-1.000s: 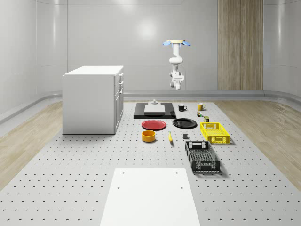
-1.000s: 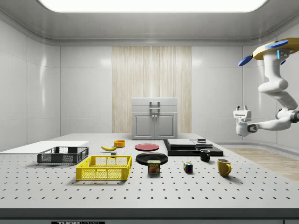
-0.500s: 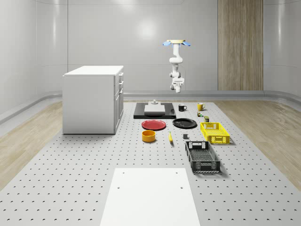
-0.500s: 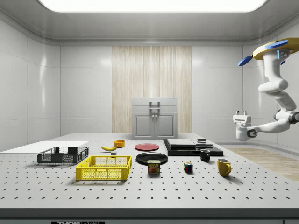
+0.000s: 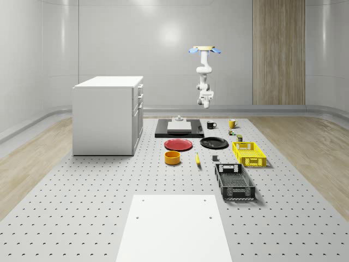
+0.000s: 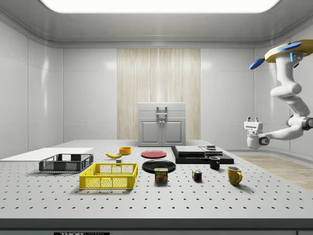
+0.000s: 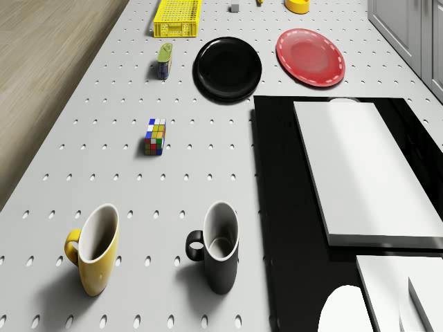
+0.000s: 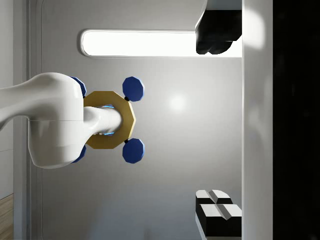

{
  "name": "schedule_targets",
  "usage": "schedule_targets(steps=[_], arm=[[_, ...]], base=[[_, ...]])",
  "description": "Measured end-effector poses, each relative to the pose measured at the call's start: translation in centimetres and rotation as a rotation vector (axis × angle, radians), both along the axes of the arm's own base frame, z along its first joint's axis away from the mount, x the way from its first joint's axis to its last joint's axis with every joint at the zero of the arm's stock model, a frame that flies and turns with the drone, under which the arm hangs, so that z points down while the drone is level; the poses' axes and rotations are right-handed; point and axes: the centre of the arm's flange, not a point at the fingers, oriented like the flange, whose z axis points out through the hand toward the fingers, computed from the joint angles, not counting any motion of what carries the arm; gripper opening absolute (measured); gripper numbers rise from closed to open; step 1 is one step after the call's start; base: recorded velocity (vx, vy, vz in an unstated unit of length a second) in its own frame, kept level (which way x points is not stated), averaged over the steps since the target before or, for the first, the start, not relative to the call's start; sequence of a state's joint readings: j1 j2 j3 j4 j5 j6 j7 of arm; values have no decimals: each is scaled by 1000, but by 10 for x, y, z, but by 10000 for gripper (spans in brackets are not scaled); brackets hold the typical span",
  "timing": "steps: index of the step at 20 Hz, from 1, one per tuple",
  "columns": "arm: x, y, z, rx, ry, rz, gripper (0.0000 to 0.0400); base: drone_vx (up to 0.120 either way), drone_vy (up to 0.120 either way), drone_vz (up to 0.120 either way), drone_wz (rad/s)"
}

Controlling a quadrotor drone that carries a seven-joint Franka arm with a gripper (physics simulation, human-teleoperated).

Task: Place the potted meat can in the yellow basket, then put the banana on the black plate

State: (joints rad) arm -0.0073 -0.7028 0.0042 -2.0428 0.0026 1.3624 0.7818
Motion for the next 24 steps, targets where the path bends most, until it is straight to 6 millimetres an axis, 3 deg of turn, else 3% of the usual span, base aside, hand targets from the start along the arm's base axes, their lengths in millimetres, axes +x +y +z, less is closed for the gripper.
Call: schedule_targets(steps=[11, 24], arm=[[-1, 0, 1, -2, -8, 0, 400], [-2, 2, 1, -17, -18, 0, 400]], base=[[0, 18, 0, 0], [117, 120, 0, 0]])
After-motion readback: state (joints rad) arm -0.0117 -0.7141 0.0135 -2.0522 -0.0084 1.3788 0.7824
